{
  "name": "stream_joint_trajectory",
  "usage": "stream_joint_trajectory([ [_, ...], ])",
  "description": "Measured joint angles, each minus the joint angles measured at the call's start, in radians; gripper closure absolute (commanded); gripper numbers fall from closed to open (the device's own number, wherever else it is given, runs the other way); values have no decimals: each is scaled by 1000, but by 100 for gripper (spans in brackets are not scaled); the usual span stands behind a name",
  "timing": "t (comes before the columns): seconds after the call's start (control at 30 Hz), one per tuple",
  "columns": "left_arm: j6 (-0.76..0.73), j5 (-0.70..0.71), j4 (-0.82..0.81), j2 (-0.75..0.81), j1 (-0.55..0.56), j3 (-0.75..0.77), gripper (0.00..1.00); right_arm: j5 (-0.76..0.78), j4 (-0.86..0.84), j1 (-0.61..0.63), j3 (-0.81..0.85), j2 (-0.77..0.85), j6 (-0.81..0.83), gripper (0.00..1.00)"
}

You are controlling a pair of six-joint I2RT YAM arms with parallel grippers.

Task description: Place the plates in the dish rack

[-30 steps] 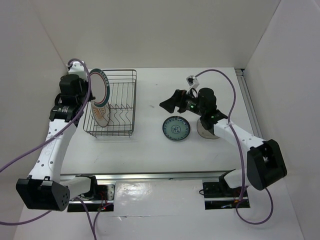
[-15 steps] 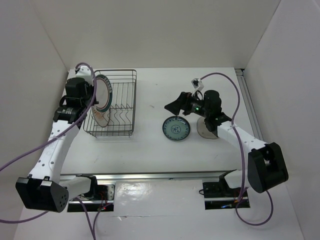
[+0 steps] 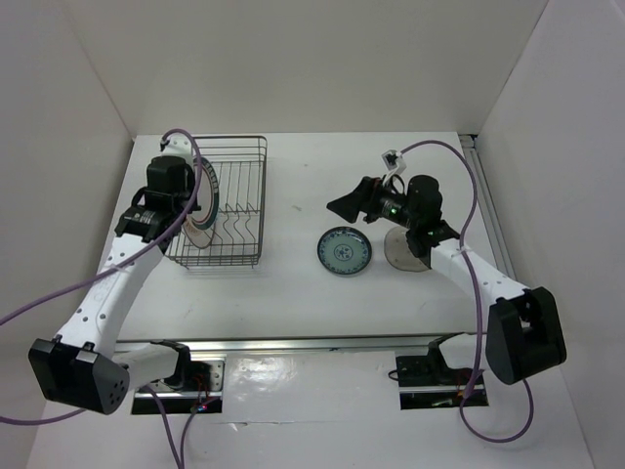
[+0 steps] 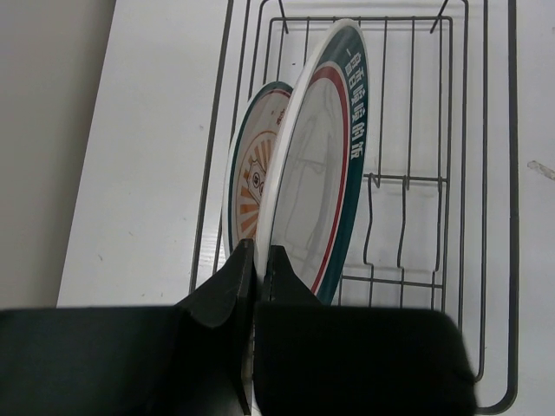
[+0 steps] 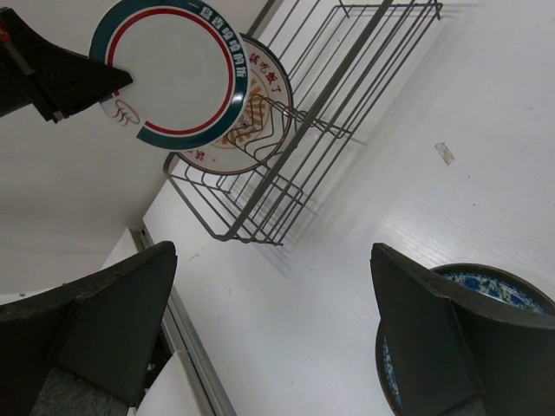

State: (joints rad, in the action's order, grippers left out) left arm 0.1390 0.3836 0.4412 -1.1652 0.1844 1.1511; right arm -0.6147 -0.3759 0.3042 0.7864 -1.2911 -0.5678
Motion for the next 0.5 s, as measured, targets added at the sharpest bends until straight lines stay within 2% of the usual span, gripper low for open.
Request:
stream_joint_trajectory([
  [0.5, 31, 9, 6, -96, 0, 1, 100, -6, -8, -12, -8, 21, -5, 0],
])
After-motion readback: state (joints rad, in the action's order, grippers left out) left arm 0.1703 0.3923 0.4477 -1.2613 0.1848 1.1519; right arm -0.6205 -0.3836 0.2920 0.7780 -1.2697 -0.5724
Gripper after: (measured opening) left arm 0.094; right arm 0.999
